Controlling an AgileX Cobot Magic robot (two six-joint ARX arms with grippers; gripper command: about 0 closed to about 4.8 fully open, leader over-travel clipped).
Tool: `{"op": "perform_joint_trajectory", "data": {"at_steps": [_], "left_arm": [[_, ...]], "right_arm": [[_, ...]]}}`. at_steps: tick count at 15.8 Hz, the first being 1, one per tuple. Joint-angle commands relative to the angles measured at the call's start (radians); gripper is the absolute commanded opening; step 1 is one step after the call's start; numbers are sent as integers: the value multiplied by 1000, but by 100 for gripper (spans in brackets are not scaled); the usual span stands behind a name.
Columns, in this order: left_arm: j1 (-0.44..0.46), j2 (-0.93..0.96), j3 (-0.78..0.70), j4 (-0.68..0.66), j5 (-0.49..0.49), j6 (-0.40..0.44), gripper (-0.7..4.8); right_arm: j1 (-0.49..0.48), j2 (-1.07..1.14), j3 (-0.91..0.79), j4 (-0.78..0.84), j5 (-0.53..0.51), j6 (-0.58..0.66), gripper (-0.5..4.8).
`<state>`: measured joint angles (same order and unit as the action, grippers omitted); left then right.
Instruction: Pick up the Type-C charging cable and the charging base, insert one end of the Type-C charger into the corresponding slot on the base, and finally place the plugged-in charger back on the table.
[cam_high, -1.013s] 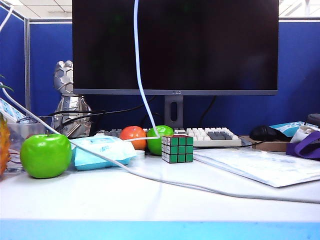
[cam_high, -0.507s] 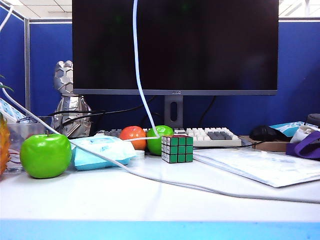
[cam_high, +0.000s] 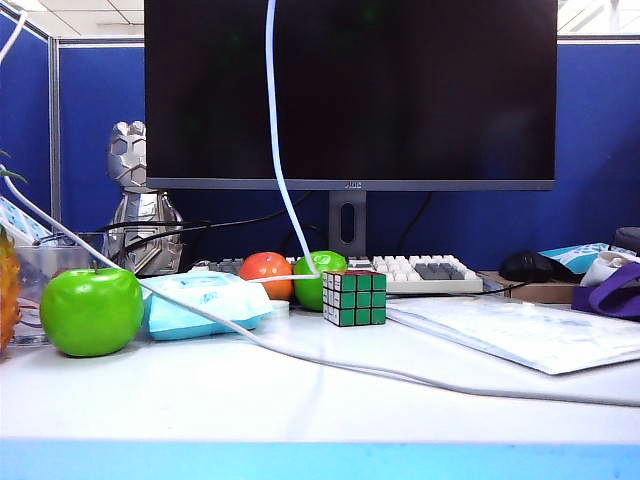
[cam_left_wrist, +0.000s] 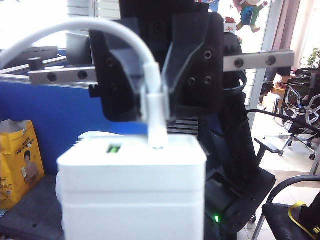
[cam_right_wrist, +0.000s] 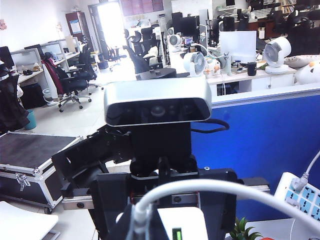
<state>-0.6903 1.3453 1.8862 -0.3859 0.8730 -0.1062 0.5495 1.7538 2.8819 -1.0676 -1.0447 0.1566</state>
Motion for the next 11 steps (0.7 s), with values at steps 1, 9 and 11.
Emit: {"op": "perform_joint_trajectory", "data": {"at_steps": [1, 9, 11], "left_arm": [[-1, -5, 6, 44, 3, -3, -6], [-1, -12, 6, 73, 3, -26, -6], [-1, -18, 6, 73, 3, -25, -7]], "right_arm": [[3, -3, 2, -58, -31, -50, -1], [125, 0, 3, -285, 112, -221, -1], [125, -10, 3, -305, 129, -240, -1]]}}
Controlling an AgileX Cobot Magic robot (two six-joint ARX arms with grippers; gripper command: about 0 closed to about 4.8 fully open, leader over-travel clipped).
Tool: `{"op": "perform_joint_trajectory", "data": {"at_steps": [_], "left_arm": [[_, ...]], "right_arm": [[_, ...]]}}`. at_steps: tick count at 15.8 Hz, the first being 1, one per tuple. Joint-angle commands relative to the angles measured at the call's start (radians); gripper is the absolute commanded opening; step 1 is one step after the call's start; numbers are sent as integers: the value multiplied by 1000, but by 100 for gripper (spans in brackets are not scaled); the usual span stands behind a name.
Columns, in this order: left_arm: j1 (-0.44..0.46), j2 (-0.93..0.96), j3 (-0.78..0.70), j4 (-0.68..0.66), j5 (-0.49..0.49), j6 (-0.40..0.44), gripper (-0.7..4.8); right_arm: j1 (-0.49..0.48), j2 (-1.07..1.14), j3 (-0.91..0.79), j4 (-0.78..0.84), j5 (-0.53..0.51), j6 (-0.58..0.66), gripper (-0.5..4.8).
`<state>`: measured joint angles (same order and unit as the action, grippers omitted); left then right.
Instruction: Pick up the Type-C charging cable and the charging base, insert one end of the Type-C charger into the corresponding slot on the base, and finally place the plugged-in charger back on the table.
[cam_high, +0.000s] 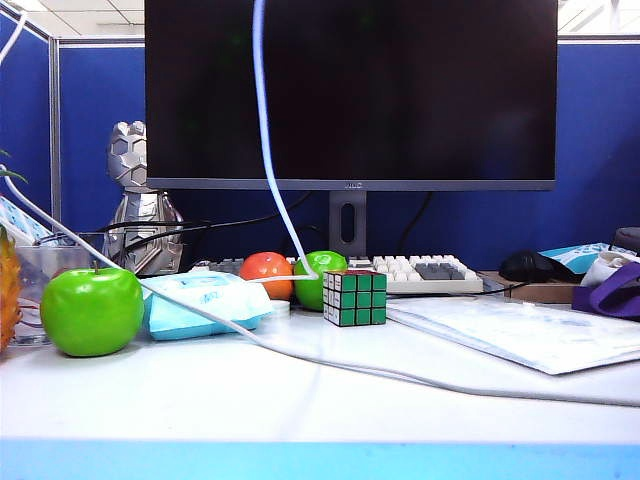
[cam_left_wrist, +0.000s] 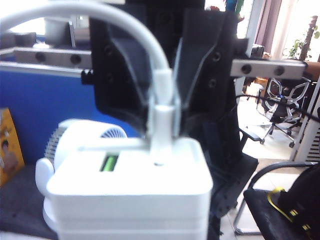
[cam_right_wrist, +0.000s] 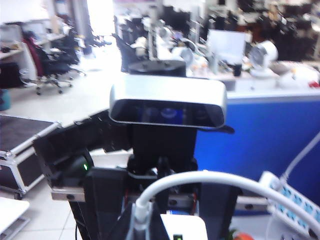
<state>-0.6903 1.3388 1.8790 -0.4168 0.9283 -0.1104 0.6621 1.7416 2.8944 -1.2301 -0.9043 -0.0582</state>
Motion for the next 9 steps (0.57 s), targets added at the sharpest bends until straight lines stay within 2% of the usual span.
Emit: {"op": "perform_joint_trajectory", "data": {"at_steps": [1, 5, 6, 8, 9], "left_arm": [[-1, -13, 14, 104, -52, -21, -6], [-1, -14, 14, 88, -51, -21, -6], [-1, -14, 13, 72, -51, -21, -6], [-1, -14, 13, 67, -49, -20, -6], [-1, -14, 13, 42, -49, -17, -6]], "right_arm": [[12, -3, -10, -143, -11, -25, -1], [12, -8, -10, -139, -11, -20, 1], [12, -10, -9, -112, -10, 3, 168], [11, -14, -9, -77, 10, 17, 180], [10, -25, -9, -47, 57, 22, 180]]}}
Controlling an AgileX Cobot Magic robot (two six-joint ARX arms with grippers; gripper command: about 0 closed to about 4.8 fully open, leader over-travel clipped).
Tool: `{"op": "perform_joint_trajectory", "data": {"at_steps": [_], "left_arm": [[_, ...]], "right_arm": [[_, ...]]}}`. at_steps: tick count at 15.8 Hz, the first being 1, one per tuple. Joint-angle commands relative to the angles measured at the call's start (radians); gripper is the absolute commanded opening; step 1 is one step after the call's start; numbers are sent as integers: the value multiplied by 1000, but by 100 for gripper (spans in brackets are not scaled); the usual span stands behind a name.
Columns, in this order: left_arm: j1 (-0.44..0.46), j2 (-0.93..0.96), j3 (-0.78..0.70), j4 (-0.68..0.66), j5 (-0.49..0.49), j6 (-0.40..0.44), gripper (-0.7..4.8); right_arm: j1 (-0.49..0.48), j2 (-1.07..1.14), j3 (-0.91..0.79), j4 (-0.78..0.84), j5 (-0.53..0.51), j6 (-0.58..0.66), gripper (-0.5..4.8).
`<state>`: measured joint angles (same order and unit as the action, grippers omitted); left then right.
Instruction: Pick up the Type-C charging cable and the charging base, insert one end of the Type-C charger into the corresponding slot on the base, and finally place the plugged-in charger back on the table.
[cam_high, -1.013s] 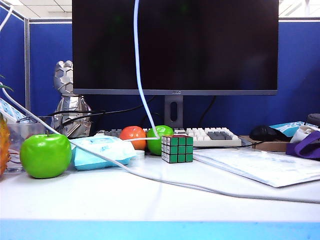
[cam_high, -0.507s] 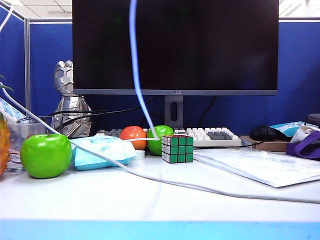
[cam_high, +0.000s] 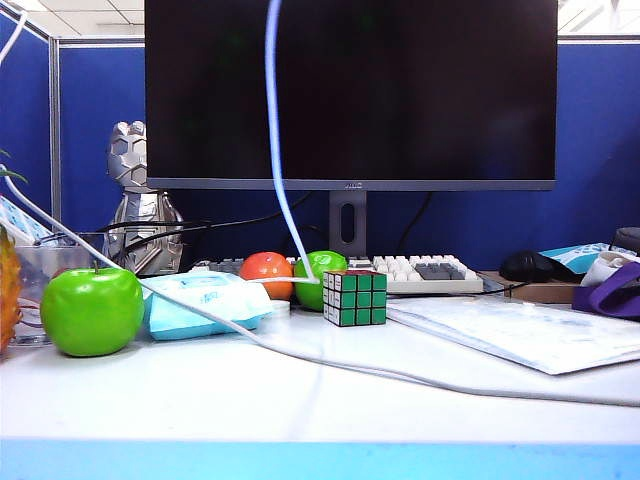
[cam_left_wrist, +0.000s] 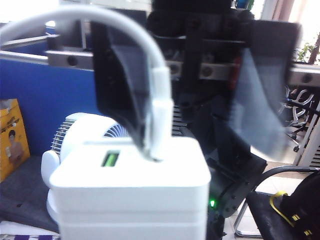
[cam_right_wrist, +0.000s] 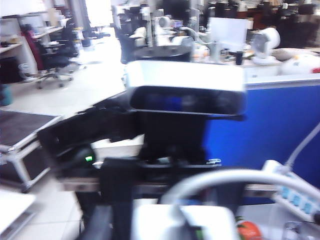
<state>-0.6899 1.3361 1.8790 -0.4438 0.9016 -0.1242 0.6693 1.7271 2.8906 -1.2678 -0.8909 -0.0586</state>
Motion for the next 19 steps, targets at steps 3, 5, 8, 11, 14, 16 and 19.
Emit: {"op": "perform_joint_trajectory", "data": {"at_steps": [3, 5, 8, 11, 14, 16, 19], "left_arm": [[-2, -11, 13, 29, -23, 20, -6], [-2, -10, 13, 18, -26, 23, -6], [-1, -8, 13, -27, -59, 40, -6], [-1, 13, 13, -143, -224, 65, -6], [-1, 65, 13, -285, -381, 66, -6], [-2, 131, 13, -385, -454, 105, -6], [-2, 275, 13, -463, -458, 155, -6]], "right_arm": [[-2, -51, -5, 55, 193, 24, 180], [-2, -77, -5, 67, 330, 23, 180], [-2, -97, -5, 64, 468, 23, 180], [-1, -99, -5, 47, 516, 23, 180], [-1, -100, -5, 31, 537, 23, 180], [-1, -100, -5, 31, 537, 24, 180], [-1, -100, -5, 26, 537, 24, 180]]}}
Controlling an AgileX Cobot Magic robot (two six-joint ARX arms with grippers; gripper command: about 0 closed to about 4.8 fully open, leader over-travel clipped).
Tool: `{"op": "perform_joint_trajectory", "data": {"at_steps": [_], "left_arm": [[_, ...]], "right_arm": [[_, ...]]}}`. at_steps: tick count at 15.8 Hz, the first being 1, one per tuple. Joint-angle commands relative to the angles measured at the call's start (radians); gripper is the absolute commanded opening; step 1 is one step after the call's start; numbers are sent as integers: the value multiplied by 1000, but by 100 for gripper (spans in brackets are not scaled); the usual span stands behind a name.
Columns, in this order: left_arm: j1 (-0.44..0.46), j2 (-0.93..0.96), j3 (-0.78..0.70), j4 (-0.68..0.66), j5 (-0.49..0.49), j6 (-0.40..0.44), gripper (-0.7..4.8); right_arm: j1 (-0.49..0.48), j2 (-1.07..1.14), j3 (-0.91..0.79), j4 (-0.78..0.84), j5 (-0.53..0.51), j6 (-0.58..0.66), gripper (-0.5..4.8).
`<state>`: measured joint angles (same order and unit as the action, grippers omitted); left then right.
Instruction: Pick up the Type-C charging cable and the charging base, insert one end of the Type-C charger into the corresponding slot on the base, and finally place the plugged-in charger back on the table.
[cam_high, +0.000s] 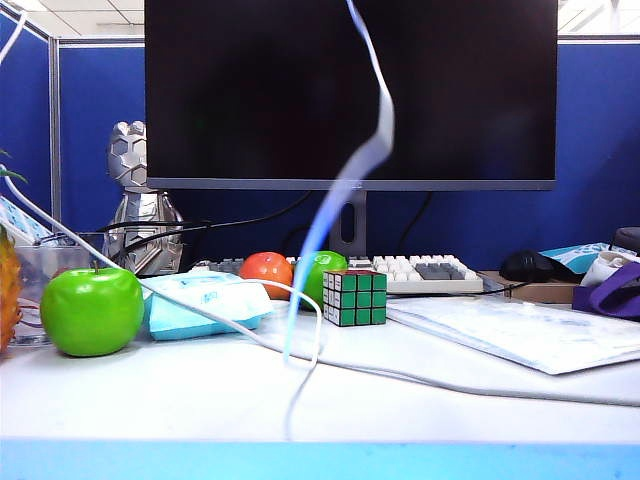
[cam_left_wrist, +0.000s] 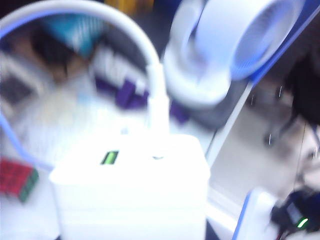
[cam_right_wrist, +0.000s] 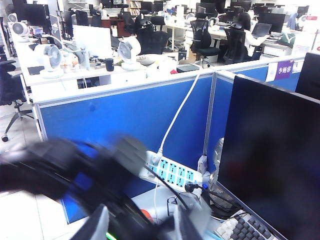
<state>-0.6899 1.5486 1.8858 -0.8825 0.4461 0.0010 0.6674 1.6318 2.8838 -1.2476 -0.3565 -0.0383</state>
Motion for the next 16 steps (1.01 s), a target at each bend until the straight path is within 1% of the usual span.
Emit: {"op": "perform_joint_trajectory", "data": {"at_steps": [1, 2, 6, 7, 12, 16], "left_arm": [[-2, 114, 6, -39, -10, 40, -6], [-2, 177, 6, -44, -56, 56, -6], [-1, 350, 6, -64, -198, 51, -6], [-1, 387, 6, -68, -215, 51, -6], [-2, 573, 6, -65, -218, 53, -6], [-2, 664, 6, -57, -217, 52, -6]], "right_arm": [[1, -5, 2, -2, 4, 3, 180], [1, -6, 2, -9, 28, 3, 180], [1, -6, 2, -13, 33, 3, 180], [1, -6, 2, -13, 44, 3, 180], [1, -6, 2, -15, 51, 3, 180], [1, -5, 2, -41, 51, 3, 180]]}}
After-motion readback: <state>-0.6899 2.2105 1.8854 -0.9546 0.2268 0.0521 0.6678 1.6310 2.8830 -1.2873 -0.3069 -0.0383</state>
